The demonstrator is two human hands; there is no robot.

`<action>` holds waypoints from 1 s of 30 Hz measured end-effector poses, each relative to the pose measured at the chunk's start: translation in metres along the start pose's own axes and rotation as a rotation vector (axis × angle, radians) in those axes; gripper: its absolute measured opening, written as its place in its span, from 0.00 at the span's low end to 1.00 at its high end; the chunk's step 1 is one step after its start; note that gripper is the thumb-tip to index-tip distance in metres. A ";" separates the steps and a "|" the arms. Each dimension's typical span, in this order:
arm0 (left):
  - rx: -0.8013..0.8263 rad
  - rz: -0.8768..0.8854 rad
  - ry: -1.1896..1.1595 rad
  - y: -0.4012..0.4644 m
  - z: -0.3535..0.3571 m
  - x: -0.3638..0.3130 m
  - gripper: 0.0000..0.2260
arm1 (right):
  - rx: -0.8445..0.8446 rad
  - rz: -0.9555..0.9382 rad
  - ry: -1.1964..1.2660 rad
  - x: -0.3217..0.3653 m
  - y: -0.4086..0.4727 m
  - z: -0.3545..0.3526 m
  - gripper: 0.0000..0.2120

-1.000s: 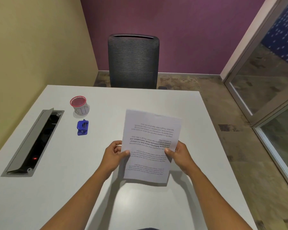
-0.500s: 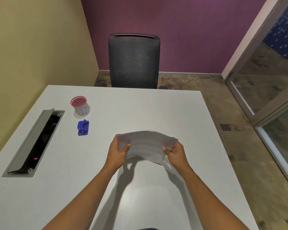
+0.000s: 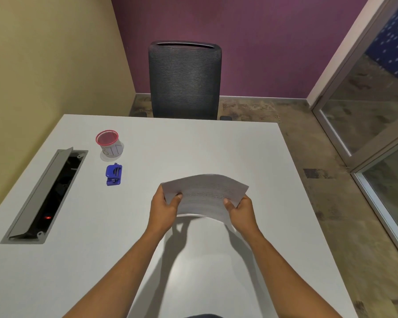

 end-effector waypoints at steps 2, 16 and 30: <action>0.009 -0.028 0.001 -0.003 0.001 0.005 0.14 | 0.033 0.018 -0.023 -0.005 -0.001 0.001 0.16; 0.022 -0.135 -0.156 -0.003 0.004 0.003 0.07 | -0.078 0.113 0.051 -0.040 -0.011 -0.020 0.32; 0.142 -0.273 -0.489 -0.013 0.019 -0.002 0.08 | 0.015 0.155 0.555 -0.044 -0.010 -0.033 0.15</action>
Point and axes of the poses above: each hand's wrist, its own y-axis towards the middle knuckle, its own z-axis out of the palm, x = y × z, the point moved 5 cm from there along y, towards the middle knuckle
